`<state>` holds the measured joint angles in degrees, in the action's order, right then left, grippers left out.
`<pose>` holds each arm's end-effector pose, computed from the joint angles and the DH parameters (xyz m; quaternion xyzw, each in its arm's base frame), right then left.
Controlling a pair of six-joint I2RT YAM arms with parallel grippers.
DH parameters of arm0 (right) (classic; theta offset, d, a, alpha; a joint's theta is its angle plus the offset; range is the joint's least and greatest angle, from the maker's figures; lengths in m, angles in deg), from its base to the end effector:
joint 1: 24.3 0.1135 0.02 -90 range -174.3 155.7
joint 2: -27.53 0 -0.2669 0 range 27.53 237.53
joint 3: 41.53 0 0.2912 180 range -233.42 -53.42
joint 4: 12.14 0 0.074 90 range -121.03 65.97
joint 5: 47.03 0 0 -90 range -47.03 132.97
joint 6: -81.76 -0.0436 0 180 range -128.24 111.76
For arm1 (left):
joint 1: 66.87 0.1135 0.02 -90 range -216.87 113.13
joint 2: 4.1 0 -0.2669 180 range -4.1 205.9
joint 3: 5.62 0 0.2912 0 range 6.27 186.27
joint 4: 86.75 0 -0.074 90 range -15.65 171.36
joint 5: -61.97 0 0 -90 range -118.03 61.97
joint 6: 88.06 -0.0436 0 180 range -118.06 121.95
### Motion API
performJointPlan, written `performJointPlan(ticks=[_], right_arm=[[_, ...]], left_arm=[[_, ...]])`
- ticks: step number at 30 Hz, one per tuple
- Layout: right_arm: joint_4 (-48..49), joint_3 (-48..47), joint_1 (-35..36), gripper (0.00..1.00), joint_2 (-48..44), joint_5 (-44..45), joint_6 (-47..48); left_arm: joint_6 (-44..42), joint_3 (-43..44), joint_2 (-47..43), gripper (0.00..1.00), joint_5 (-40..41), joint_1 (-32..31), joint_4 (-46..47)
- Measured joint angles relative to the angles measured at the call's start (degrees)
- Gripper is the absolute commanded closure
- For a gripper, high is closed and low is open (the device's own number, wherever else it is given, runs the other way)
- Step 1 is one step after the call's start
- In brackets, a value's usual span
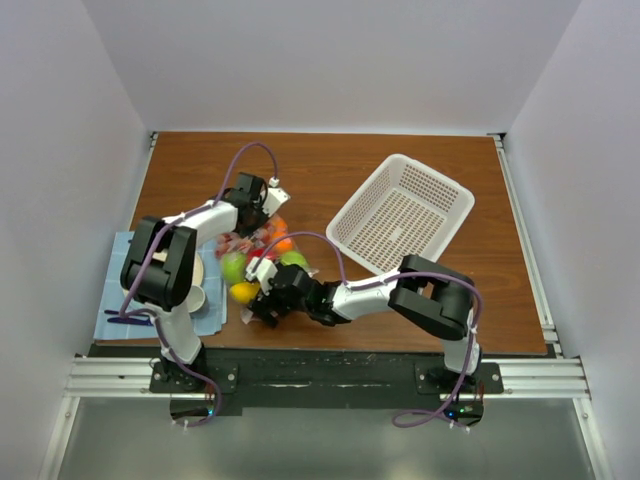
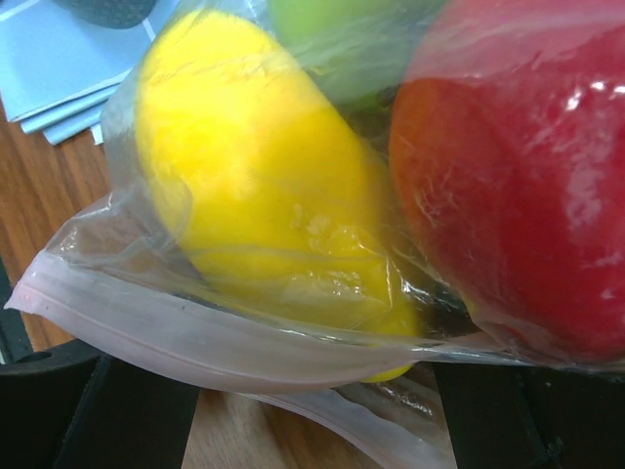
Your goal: Open the zip-top bag and remove the fake food
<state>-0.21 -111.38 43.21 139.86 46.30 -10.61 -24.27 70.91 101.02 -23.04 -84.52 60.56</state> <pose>0.1696 0.4031 0.1040 -0.4552 0.7393 0.2632 0.4207 0.3840 -0.1182 0.1288 0.3514 0.9018 0.0605 0.2439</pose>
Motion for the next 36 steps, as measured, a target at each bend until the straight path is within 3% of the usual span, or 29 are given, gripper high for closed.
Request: performJointPlan(ticks=[14, 17, 19, 20, 22, 23, 24, 29, 36], right_arm=[[2.5, -1.0, 0.6, 0.17, -3.5, 0.7, 1.8], [2.8, -2.3, 1.1, 0.24, -1.6, 1.6, 2.0], [2.9, -2.8, 1.3, 0.39, -0.3, 1.8, 2.1], [2.9, -2.8, 1.3, 0.54, 0.0, 1.9, 2.4], [2.9, -2.8, 1.2, 0.70, 0.3, 2.0, 3.1], [2.9, -2.8, 1.2, 0.89, 0.3, 1.8, 3.1], [2.9, -2.8, 1.4, 0.98, 0.3, 1.9, 3.0], [2.9, 0.0, 1.5, 1.00, -2.8, 4.0, 3.1], [-2.6, 6.1, 0.8, 1.00, -15.7, 10.9, 2.4]], left_arm=[[0.7, -0.2, 0.8, 1.00, 2.8, -1.4, 0.9], [0.7, -0.2, 0.9, 1.00, 3.1, -1.6, 0.9], [0.7, -0.2, 0.9, 1.00, 3.2, -1.7, 0.9], [0.7, -0.1, 0.9, 1.00, 3.3, -1.7, 0.9], [0.6, -0.2, 0.9, 1.00, 3.3, -2.1, 0.9], [0.6, -0.2, 0.9, 1.00, 3.3, -2.3, 0.9], [0.6, -0.2, 0.9, 1.00, 3.4, -2.6, 0.9], [0.6, 1.6, 1.7, 1.00, 3.8, -1.6, -0.7], [0.6, 12.3, 4.3, 1.00, 3.6, 7.2, -7.1]])
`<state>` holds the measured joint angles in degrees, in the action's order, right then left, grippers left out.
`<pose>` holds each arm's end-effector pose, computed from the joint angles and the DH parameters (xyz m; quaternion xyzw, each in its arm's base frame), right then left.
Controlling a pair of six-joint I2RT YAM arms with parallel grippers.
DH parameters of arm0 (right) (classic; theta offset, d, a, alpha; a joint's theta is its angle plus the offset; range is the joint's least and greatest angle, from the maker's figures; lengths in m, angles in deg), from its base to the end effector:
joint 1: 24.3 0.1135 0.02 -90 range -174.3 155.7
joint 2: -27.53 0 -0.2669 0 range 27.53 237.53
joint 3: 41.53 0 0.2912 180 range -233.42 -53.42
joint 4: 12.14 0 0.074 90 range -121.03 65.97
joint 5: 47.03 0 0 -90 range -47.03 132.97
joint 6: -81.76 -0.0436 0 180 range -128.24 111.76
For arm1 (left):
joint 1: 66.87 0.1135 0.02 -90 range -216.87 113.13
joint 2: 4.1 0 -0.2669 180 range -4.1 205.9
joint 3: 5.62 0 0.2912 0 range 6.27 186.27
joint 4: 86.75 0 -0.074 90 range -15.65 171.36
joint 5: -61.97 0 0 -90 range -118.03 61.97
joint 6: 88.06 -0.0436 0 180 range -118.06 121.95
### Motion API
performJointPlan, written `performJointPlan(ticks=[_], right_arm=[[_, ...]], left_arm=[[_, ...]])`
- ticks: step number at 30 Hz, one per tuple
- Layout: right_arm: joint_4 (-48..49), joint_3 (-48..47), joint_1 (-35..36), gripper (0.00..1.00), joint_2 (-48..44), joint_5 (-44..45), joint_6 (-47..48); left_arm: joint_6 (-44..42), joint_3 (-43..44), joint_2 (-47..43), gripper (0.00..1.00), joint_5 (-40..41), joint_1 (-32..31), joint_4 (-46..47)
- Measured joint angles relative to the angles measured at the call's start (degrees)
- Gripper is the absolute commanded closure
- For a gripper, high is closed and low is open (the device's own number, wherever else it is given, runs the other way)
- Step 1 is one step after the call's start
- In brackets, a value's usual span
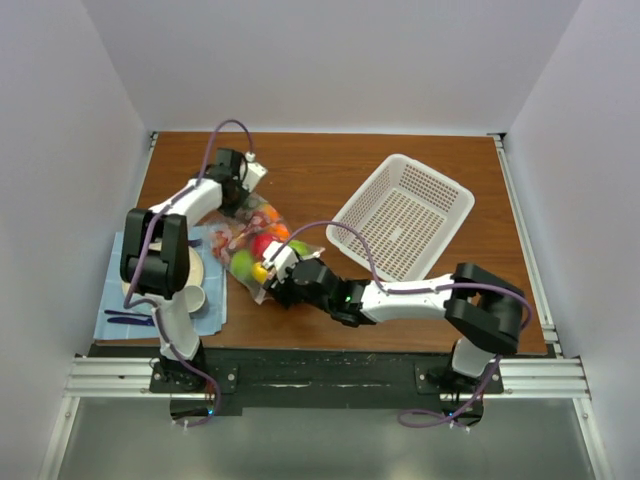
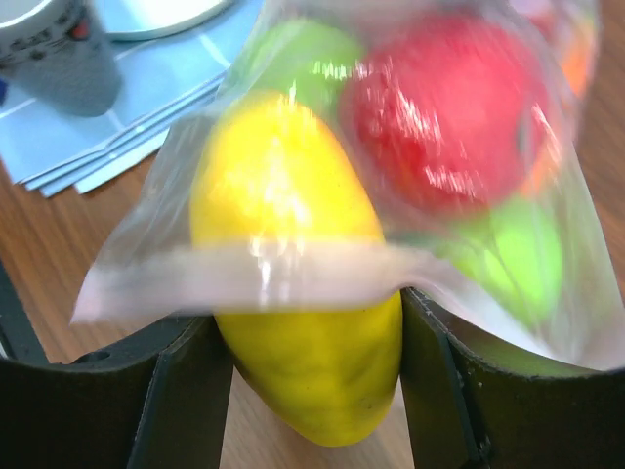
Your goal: Open the zip-top bag and remove the fake food
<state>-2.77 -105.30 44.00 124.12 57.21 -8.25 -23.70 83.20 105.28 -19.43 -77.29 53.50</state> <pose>0.1586 0.3696 0.1745 -0.4094 0.7248 0.2199 0.5087 0.4332 -0.0730 0.1613 0.2801 0.9225 0.1057 0.2436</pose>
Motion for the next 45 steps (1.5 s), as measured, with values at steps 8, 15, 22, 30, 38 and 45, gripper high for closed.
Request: performJointPlan(ticks=[8, 15, 22, 30, 38, 45], right_arm=[[-16.9, 2.2, -0.2, 1.00, -6.4, 8.2, -5.8], [-35.0, 0.4, -0.2, 1.00, -11.1, 15.5, -10.1], [-43.0, -4.7, -0.6, 1.00, -20.5, 25.2, -13.4], [-41.0, -9.1, -18.1, 0.71, -17.9, 33.3, -16.2], [-44.7, -11.2, -21.8, 0.04, -0.5, 36.1, -19.1], [-44.0, -11.2, -21.7, 0.03, -4.4, 36.3, -18.9]], left_arm=[[-0.1, 3.4, -5.0, 1.00, -1.6, 1.2, -4.2], [-0.1, 4.6, -8.5, 1.00, -4.8, 0.9, -9.8], [-0.5, 6.2, -10.9, 1.00, -7.1, 0.9, -14.5], [-1.6, 10.2, -14.2, 1.00, -9.7, 0.9, -22.1], [-2.6, 16.8, -14.6, 1.00, -12.8, 0.2, -29.4], [-2.5, 19.1, -16.1, 1.00, -16.0, -3.0, -33.2]])
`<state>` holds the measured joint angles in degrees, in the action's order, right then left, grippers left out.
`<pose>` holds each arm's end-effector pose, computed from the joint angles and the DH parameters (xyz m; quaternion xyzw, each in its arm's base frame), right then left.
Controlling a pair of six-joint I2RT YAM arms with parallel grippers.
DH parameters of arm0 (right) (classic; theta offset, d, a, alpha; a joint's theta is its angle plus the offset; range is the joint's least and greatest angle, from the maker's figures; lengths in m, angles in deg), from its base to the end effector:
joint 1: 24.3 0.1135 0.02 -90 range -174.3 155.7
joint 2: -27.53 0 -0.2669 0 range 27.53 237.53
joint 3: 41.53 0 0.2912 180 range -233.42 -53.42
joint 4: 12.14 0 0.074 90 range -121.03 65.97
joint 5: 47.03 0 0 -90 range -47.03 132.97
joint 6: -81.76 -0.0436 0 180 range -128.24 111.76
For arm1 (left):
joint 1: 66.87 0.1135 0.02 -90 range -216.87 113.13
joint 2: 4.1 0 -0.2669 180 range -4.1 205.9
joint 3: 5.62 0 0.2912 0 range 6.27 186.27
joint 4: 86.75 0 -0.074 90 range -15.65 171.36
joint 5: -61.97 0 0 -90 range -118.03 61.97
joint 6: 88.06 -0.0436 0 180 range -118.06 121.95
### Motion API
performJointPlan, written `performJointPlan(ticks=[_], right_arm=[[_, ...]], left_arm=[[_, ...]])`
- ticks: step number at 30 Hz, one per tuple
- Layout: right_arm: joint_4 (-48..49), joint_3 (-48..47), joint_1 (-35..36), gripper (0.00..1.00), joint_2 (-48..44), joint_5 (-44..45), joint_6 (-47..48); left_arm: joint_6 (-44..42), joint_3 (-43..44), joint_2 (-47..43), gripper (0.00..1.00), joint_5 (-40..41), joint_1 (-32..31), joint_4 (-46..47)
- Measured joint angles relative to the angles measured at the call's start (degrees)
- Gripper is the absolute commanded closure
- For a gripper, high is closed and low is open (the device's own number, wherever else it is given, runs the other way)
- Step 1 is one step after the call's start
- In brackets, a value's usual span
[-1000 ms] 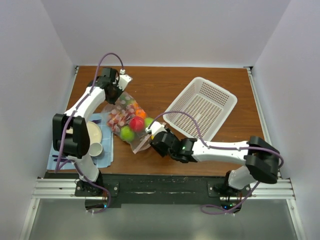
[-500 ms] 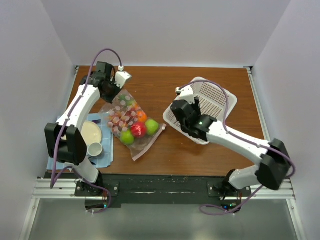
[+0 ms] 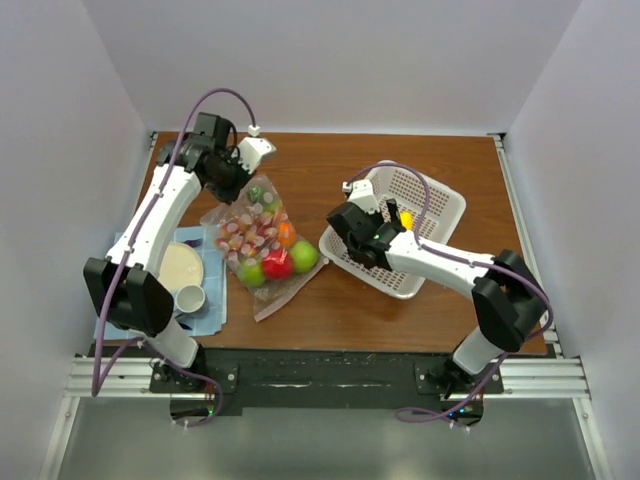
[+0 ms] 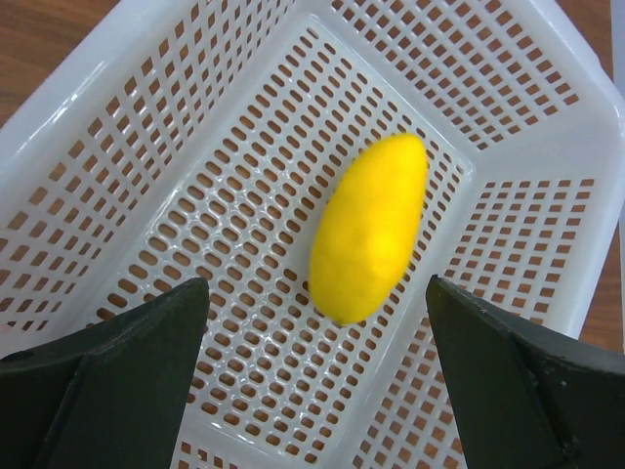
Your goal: Open the zip-top bag and remove the fake food
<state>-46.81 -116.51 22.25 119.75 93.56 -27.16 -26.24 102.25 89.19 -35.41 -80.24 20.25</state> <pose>0.2797 0.2463 0.2139 -0.0687 0.8632 -0.1802 0.4666 0.3670 -0.0930 0.3534 0.3570 0.8916 -0.0264 0.2773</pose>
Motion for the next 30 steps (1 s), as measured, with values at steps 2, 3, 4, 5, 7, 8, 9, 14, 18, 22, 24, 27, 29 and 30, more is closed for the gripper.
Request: performJointPlan(ticks=[2, 3, 4, 5, 7, 8, 9, 14, 18, 22, 24, 27, 29, 30], right_arm=[[0.1, 0.0, 0.2, 0.04, -0.9, 0.3, 0.2], [0.3, 0.2, 0.4, 0.05, -1.6, 0.7, 0.4], [0.6, 0.5, 0.7, 0.08, -2.4, 0.9, 0.7], [1.2, 1.1, 1.4, 0.09, -3.6, 1.0, 1.3], [3.2, 3.2, 3.8, 0.17, -7.3, 1.0, 3.0], [4.3, 4.2, 5.2, 0.21, -9.3, 0.8, 3.7], [5.3, 5.2, 6.9, 0.31, -11.2, 0.7, 4.4], [15.7, 13.3, 14.2, 0.51, -19.3, -5.0, 6.9], [24.3, 21.4, 15.4, 0.54, -20.6, -14.6, 6.5], [30.1, 23.1, 15.2, 0.54, -15.5, -19.9, 6.5], [33.9, 23.1, 15.0, 0.54, -12.5, -22.5, 6.4], [37.1, 23.0, 15.2, 0.58, -8.5, -26.1, 6.4], [38.9, 23.0, 15.7, 0.66, -6.8, -27.8, 6.7], [39.5, 23.0, 16.1, 0.67, -6.6, -28.7, 6.7]], left_arm=[[-0.1, -2.8, -2.1, 1.00, 0.8, -0.5, 2.6], [-0.2, -4.6, -3.1, 1.00, 1.7, -0.5, 3.5], [-0.4, -7.3, -4.0, 1.00, 3.0, -0.4, 4.9], [-0.6, -10.1, -4.4, 1.00, 4.7, -0.1, 6.3], [-1.1, -15.2, -3.1, 1.00, 8.0, 1.0, 9.3], [-1.4, -18.0, -2.0, 1.00, 10.1, 1.6, 11.7], [-1.6, -20.5, -0.6, 1.00, 12.2, 2.1, 13.5], [-2.2, -27.5, 6.5, 1.00, 20.3, 2.3, 20.7], [-2.7, -30.3, 9.5, 1.00, 24.5, 0.3, 25.2], [-2.7, -32.2, 10.7, 1.00, 27.2, -2.6, 28.5], [-2.7, -32.5, 10.9, 1.00, 27.9, -3.5, 29.8], [-2.7, -32.9, 11.2, 1.00, 29.1, -4.3, 31.7], [-2.8, -33.1, 11.3, 1.00, 29.9, -4.3, 32.7], [-2.9, -33.3, 11.4, 1.00, 30.2, -4.3, 33.4]])
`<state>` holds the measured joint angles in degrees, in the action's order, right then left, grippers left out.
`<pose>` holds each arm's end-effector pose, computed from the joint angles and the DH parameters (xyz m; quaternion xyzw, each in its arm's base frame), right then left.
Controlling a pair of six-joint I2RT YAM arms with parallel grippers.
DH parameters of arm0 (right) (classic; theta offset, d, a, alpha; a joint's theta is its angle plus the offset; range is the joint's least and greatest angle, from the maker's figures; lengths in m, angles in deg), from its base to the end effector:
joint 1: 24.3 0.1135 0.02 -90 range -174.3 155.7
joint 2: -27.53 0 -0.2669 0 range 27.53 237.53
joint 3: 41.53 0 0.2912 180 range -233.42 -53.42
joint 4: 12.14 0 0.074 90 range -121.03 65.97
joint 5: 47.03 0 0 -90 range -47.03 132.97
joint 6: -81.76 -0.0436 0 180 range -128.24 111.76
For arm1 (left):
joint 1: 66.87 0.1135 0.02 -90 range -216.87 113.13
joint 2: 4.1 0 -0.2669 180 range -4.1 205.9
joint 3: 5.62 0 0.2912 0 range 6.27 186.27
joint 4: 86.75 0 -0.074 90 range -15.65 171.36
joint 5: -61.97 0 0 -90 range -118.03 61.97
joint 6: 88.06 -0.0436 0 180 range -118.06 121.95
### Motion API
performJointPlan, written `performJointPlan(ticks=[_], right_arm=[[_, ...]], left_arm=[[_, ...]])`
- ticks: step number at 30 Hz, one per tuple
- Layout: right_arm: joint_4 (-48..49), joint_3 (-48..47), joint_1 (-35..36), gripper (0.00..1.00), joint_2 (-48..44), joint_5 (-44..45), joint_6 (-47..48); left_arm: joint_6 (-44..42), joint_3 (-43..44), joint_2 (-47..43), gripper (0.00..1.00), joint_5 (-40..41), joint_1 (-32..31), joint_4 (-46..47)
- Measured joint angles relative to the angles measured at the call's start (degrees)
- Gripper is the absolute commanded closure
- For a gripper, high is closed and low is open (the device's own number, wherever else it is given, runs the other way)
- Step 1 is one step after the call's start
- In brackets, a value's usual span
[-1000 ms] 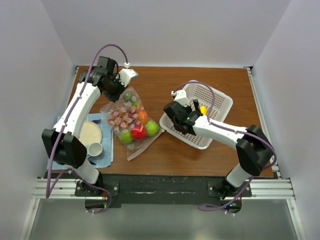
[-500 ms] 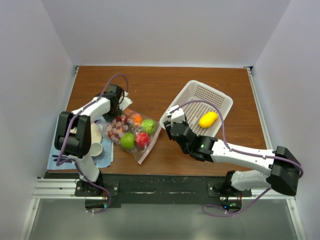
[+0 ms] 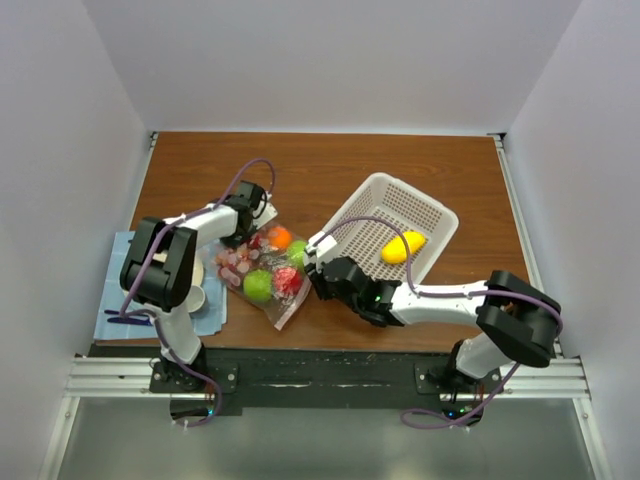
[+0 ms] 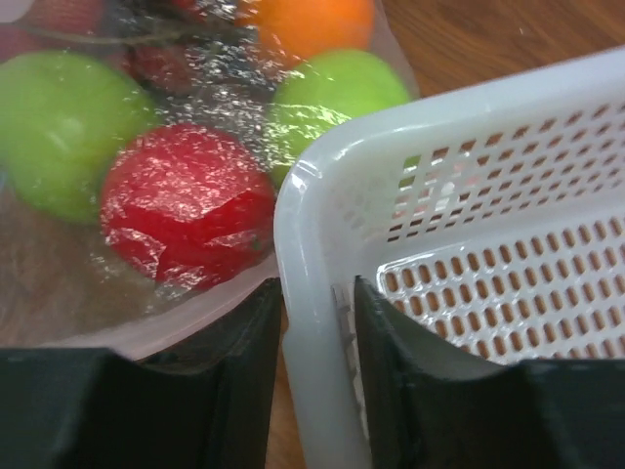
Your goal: Open the zip-top bag and remove the fake food
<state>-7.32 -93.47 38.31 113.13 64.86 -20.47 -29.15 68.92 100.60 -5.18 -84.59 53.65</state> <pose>0.1718 0.2963 0.1630 -0.2724 0.8060 0.1737 0.4960 0.3662 -0.0992 0.1182 0.3670 0.8931 0.2137 0.1484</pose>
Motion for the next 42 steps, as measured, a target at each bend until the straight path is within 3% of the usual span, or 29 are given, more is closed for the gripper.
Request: performJointPlan(ticks=[5, 13, 16, 17, 20, 25, 31, 34, 42], right_arm=[[1.0, 0.0, 3.4, 0.69, 0.1, 0.7, 1.7], [-6.4, 0.1, 3.9, 0.69, -2.0, 11.7, 0.1], [-13.0, 0.7, 1.6, 0.61, -4.6, 17.4, -2.6], [-15.0, 1.1, 0.5, 0.51, -5.6, 19.3, -3.7], [-19.1, 3.0, -2.2, 0.41, -8.7, 22.4, -5.4], [-21.6, 2.0, -3.9, 0.41, -8.3, 24.7, -4.2], [-22.1, -5.2, -5.0, 0.44, 0.8, 24.7, -1.2], [-22.7, -7.0, -6.1, 0.38, 3.3, 25.0, -0.8], [-32.9, -15.5, -6.8, 0.43, 4.2, 30.9, -4.7]], left_arm=[[-1.1, -1.7, 1.3, 1.00, 3.0, -0.1, 3.0], [-2.6, -3.8, 2.1, 1.00, 7.6, -0.7, 8.7], [-2.9, -4.3, 2.2, 1.00, 8.4, -0.7, 10.2], [-3.0, -4.3, 2.3, 1.00, 8.5, -0.7, 10.4], [-3.1, -4.3, 2.3, 1.00, 8.5, -0.7, 10.6], [-3.1, -4.3, 2.3, 1.00, 8.4, -0.7, 10.5], [-3.1, -4.3, 2.1, 1.00, 7.7, -0.5, 10.2], [-3.3, -4.3, 1.9, 1.00, 7.1, -0.3, 10.0], [-4.3, -4.3, 1.7, 1.00, 6.1, 0.0, 9.7]])
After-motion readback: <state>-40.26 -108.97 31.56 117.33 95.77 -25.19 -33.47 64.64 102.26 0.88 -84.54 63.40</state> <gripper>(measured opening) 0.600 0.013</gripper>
